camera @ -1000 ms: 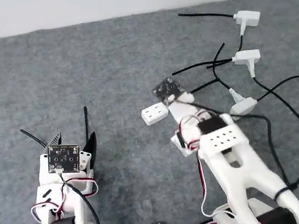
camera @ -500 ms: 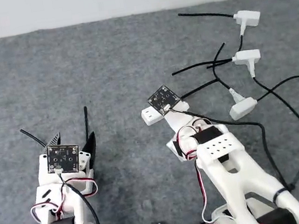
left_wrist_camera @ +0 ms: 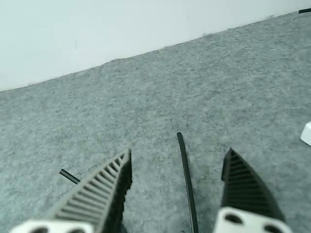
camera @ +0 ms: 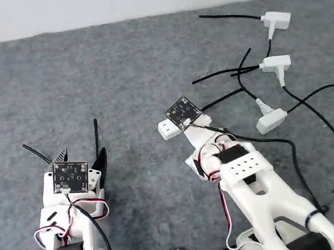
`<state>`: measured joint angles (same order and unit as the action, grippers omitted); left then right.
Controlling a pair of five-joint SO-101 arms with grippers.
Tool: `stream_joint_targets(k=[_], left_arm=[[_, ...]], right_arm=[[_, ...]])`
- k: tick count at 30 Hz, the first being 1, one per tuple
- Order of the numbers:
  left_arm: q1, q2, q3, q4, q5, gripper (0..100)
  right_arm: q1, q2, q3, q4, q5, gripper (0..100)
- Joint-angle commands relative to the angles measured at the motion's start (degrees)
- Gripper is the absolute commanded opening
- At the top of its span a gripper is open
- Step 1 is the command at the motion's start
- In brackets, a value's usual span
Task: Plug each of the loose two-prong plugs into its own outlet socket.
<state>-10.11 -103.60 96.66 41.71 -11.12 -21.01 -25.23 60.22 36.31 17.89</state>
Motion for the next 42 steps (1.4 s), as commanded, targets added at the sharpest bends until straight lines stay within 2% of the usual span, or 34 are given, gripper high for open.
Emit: stream_joint_targets(k=[1, 6, 13, 32, 38, 42], left_arm=[[-0.3, -0.5, -0.2, -0.2, -0.4, 30], [-0.3, -0.5, -0.2, -0.2, -0.4, 30], [-0.3, -0.5, -0.2, -0.2, -0.4, 30], [0.1, -0.5, -0.2, -0.2, -0.5, 30], [0.2, -0.5, -0.2, -0.2, -0.4, 30], [0.2, -0.5, -0.2, -0.2, -0.4, 30]], right_arm=[[-0.3, -1.7, 0.7, -3.6, -0.6, 32.8], [-0.6, -2.0, 0.9, -3.3, -0.6, 32.8], [-5.8, -4.4, 1.0, 0.3, -0.6, 32.8], [-5.8, -51.8, 24.4, 0.6, -2.3, 32.7], [-5.5, -58.4, 27.3, 0.4, -2.1, 20.4], [-2.5, -58.7, 27.1, 0.6, -2.4, 23.2]])
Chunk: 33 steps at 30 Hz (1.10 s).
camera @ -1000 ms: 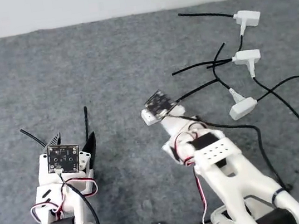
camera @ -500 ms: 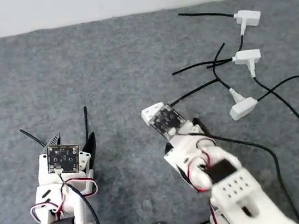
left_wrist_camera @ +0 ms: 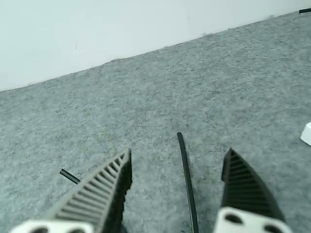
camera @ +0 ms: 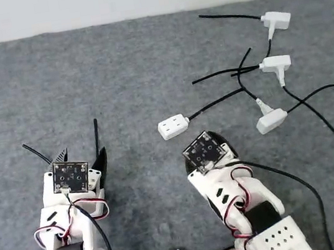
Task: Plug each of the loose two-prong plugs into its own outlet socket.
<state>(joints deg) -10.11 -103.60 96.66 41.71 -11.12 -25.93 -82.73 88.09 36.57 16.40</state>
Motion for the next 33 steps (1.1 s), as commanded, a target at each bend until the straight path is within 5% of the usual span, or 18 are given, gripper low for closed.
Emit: stream_joint_targets(k=[1, 33], left_arm=[[0.2, -0.5, -0.2, -0.2, -0.4, 30], [0.0, -0.5, -0.2, -0.2, -2.5, 30]], right_arm=[[2.4, -1.2, -0.8, 0.3, -0.9, 24.3], [1.0, -1.2, -0.7, 0.1, -0.7, 25.1]])
